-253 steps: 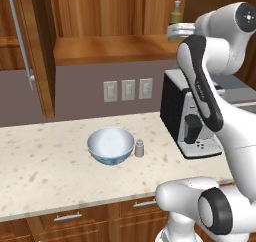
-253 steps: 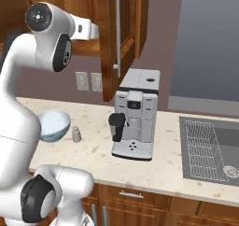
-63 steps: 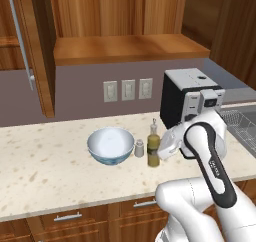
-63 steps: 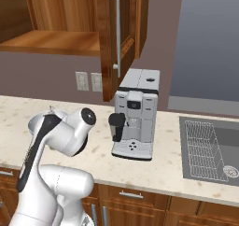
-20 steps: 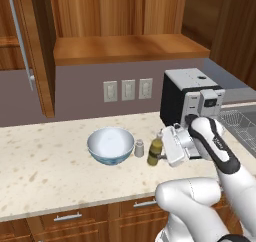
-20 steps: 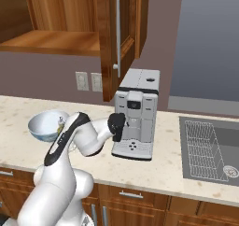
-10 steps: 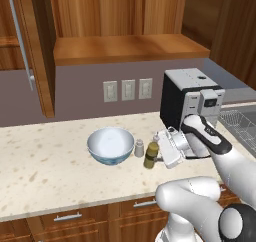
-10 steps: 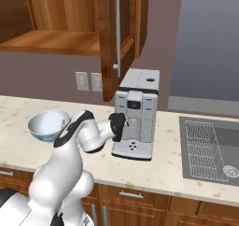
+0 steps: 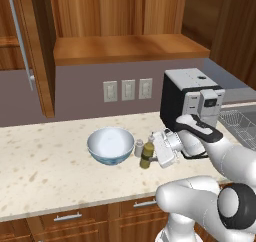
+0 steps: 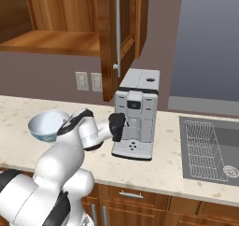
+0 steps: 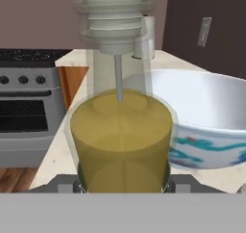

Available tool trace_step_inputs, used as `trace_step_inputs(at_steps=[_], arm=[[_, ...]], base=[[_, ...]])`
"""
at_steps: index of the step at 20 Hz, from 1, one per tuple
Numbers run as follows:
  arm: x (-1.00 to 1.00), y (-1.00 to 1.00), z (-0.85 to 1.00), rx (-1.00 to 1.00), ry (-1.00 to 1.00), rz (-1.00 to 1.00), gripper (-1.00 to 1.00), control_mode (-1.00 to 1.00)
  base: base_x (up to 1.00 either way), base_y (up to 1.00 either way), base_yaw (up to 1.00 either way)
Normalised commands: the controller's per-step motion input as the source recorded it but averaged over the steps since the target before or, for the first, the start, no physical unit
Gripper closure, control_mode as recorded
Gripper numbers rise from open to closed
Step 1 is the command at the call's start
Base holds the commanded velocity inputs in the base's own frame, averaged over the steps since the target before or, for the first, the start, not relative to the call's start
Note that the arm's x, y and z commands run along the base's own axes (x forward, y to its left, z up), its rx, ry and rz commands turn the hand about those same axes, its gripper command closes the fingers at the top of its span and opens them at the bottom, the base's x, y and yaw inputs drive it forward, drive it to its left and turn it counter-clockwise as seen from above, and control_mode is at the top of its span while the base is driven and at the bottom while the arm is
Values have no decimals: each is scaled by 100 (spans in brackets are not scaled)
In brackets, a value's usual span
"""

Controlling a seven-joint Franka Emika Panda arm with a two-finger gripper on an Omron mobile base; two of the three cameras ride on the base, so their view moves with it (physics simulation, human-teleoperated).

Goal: Retrieve the bottle and the shaker from the cabinet and place them next to the mixing bowl on the counter. Then add garlic from the fridge to the mixing bowl.

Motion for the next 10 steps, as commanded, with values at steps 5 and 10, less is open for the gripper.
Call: trace_step_inputs(at_steps=[5, 10], arm=[[4, 0, -7, 0, 0, -13, 100, -100], [3, 12, -16, 0, 0, -8, 100, -100]], base=[[0, 0, 0], [0, 0, 0]])
